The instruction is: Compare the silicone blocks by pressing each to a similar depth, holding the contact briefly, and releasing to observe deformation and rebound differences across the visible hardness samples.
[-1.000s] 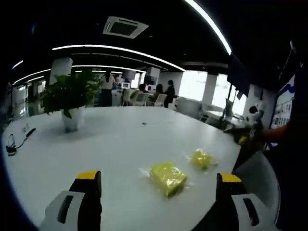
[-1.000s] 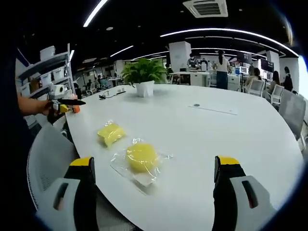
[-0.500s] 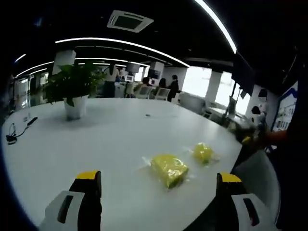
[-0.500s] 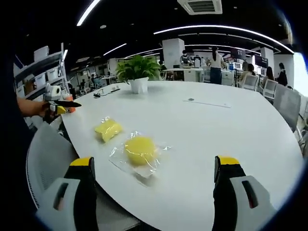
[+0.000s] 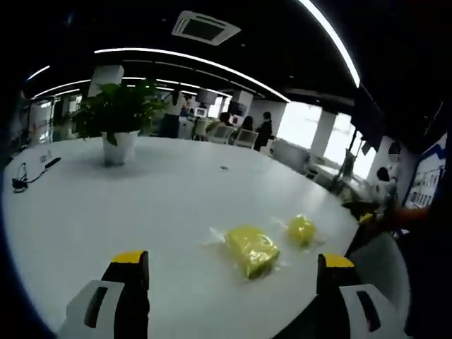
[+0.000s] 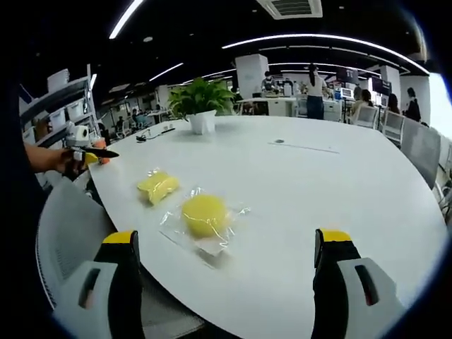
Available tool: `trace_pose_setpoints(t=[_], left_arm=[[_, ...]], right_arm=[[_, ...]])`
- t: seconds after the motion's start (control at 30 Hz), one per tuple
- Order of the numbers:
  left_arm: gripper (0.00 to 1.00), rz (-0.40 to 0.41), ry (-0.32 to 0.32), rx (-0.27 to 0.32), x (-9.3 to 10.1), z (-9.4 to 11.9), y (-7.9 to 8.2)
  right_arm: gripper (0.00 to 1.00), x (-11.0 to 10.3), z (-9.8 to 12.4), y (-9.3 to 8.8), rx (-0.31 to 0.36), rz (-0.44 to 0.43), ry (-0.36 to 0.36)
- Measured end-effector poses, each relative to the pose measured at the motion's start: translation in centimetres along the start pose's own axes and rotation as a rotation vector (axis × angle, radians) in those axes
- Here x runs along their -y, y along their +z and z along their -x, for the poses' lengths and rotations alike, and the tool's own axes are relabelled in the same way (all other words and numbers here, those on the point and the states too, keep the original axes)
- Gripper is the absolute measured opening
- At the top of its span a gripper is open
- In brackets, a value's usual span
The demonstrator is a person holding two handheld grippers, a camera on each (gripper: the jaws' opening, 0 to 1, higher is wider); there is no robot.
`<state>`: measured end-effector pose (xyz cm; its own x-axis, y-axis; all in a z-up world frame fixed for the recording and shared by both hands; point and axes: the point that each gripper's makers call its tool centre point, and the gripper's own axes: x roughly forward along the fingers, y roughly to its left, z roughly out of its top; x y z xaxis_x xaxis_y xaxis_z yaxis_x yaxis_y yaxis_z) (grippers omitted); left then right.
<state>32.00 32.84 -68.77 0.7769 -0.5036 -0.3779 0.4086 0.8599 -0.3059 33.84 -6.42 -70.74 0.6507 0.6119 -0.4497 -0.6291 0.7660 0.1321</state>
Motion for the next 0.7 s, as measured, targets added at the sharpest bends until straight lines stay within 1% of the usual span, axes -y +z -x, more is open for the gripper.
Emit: trace_pose_setpoints(t=[0.07,0.1,0.13,0.17,0.2,0.27,0.3,0.33,0.4,0.43,0.5,0.6,0.7], left_arm=[[0.97,0.015,-0.033,0.003,0.9,-0.4,0.5],[0.97,0.004,-0.041,0.005,1.3,-0.6,0.7],[0.98,-0.005,-0.051,0.007,2.1,-1.0,1.2],[0.98,0.003,-0.058,0.010,2.4,-1.2,1.5],[0.99,0.024,-0.077,0.012,3.4,-1.6,2.0],[0.99,0.033,-0.078,0.015,3.9,-2.4,2.7],[0.99,0.048,-0.078,0.016,4.0,-2.8,3.1],[0.99,0.079,-0.093,0.018,4.6,-3.2,3.7],[1.00,0.095,-0.113,0.041,4.8,-3.9,4.6],[1.00,0.109,-0.117,0.040,4.8,-4.4,4.9],[1.00,0.104,-0.120,0.041,5.0,-5.1,5.5],[1.00,0.085,-0.123,0.029,5.3,-5.8,5.7],[1.00,0.091,-0.135,0.014,5.7,-6.9,5.7]], right_arm=[[0.96,-0.2,-0.2,0.4,0.004,0.004,0.005],[0.96,-0.1,-0.4,0.7,0.016,0.006,0.009],[0.96,-0.1,-0.5,0.9,0.019,0.007,0.011],[0.96,-0.2,-0.7,1.0,0.021,0.009,0.012],[0.96,-0.2,-0.9,1.1,0.024,0.012,0.013],[0.96,-0.2,-1.1,1.2,0.031,0.011,0.012],[0.96,-0.3,-1.1,1.3,0.033,0.005,0.012],[0.96,-0.4,-1.1,1.4,0.035,0.002,0.012],[0.96,-0.5,-1.0,1.4,0.040,0.002,0.014],[0.96,-0.5,-1.0,1.2,0.041,0.000,0.015],[0.96,-0.7,-1.0,0.9,0.036,-0.004,0.017],[0.96,-0.9,-0.8,0.8,0.030,-0.008,0.018],[0.96,-1.0,-0.7,0.4,0.032,-0.009,0.016]])
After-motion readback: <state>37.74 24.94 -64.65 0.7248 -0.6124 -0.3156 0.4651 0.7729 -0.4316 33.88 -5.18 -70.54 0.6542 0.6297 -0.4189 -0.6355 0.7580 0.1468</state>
